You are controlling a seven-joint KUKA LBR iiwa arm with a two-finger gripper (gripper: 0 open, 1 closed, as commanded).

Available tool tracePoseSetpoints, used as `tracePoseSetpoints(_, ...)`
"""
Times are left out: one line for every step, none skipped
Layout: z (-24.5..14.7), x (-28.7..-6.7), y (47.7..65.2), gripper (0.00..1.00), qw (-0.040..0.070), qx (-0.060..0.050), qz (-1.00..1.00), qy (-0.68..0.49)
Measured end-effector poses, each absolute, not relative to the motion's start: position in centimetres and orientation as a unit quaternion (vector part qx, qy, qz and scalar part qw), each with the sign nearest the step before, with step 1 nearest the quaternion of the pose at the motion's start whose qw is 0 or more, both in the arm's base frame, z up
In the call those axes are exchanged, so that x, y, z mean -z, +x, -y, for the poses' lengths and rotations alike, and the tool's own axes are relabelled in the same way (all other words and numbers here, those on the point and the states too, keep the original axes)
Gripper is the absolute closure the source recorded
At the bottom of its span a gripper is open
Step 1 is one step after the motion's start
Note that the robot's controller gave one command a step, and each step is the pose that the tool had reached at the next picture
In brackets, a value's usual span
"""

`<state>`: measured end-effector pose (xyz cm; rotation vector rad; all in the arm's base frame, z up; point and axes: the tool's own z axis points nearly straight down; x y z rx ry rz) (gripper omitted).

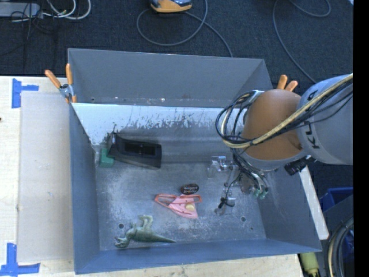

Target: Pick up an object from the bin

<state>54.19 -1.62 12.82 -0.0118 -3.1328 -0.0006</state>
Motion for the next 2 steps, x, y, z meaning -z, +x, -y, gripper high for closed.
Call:
tracePoseSetpoints(1.6, -13.3, 54.4, 0.0, 0.001, 0.0, 1.0, -0.004)
tracePoseSetpoints(-1.9, -9.8, 55.2, 0.0, 0.001, -0.001, 1.0, 0.021)
